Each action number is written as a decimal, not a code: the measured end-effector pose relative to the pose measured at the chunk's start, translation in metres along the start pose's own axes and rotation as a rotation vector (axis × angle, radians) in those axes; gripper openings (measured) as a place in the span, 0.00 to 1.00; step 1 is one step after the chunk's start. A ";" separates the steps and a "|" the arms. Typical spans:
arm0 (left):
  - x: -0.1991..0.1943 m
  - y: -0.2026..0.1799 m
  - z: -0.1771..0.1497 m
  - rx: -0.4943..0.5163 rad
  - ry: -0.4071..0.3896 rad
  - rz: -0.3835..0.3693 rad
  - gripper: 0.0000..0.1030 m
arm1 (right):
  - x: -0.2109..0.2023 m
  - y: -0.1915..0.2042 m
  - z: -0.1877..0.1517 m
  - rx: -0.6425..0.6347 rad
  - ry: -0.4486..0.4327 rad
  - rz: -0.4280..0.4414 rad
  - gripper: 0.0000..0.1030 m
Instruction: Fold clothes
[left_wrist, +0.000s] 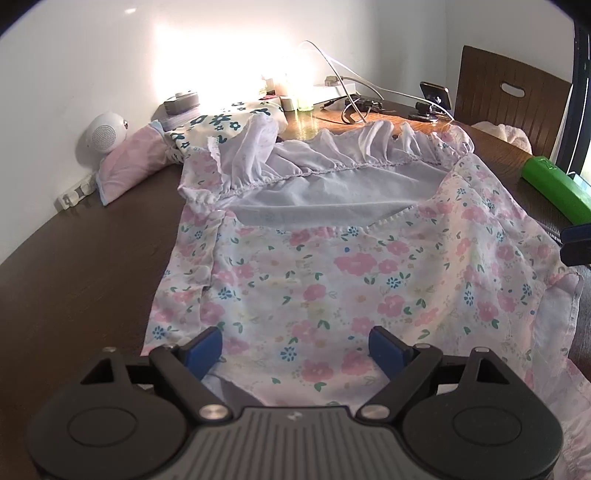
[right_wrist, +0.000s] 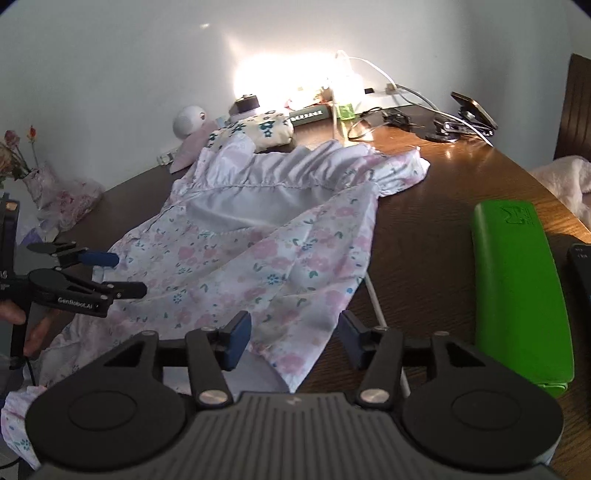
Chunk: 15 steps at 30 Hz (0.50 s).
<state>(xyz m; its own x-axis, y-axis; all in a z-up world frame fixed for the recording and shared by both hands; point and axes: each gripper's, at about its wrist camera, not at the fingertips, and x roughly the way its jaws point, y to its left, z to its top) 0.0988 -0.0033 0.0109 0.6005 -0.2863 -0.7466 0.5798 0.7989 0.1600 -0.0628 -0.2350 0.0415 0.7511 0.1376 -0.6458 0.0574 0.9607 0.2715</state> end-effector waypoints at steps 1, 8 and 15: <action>0.000 -0.001 0.000 0.000 0.000 0.003 0.84 | 0.002 0.002 -0.002 -0.013 -0.001 -0.014 0.50; 0.002 0.005 0.000 -0.039 0.012 -0.010 0.87 | -0.001 0.010 -0.014 -0.041 0.001 -0.041 0.00; 0.003 0.006 0.002 -0.040 0.008 -0.010 0.89 | -0.025 0.033 -0.028 -0.171 0.046 -0.006 0.11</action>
<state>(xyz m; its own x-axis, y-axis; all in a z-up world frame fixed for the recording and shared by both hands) 0.1049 0.0003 0.0110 0.5903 -0.2901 -0.7532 0.5629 0.8168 0.1265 -0.0985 -0.1997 0.0467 0.7197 0.1392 -0.6802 -0.0541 0.9880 0.1449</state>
